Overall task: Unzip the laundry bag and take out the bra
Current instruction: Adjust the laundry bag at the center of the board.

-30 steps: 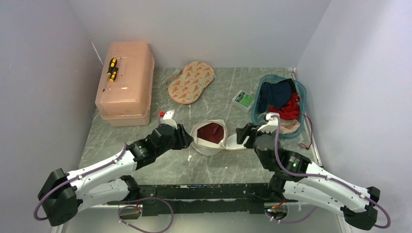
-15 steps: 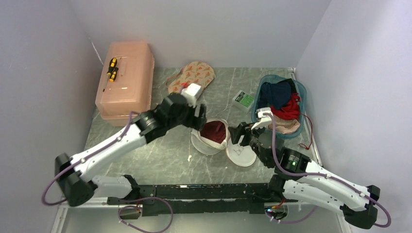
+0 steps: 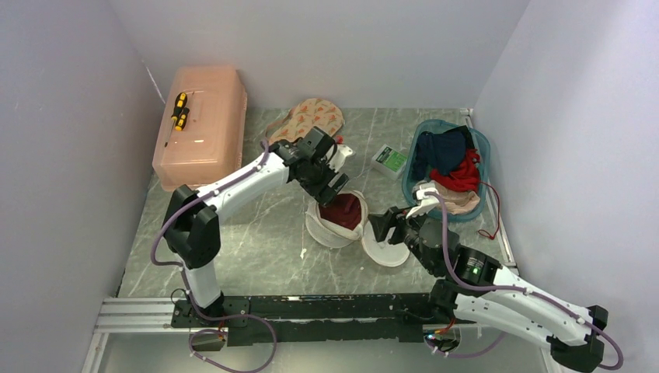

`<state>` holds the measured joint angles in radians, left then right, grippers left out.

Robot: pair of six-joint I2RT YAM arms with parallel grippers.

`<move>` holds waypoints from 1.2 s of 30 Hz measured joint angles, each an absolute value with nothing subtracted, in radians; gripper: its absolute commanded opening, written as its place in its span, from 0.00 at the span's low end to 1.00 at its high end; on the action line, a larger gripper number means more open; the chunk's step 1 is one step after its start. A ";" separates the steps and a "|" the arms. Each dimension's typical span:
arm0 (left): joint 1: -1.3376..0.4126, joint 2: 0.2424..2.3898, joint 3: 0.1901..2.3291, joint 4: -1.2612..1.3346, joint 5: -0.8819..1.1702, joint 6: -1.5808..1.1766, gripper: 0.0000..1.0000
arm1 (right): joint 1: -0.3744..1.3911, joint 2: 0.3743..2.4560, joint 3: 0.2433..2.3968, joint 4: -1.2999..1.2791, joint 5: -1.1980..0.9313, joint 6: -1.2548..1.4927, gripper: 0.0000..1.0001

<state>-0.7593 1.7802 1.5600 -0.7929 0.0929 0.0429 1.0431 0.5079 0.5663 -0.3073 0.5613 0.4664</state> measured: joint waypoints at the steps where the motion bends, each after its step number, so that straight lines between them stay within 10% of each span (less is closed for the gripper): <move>1: -0.749 1.788 1.560 -0.800 0.106 0.047 0.77 | 1.043 0.503 0.562 -0.311 0.559 0.468 0.65; 9: -0.730 1.798 1.573 -0.814 0.182 0.038 0.03 | 1.043 0.498 0.538 -0.321 0.558 0.498 0.69; 36: -0.725 1.007 0.719 -0.319 -0.172 -0.831 0.03 | 0.841 0.906 0.430 -0.033 0.207 0.783 0.69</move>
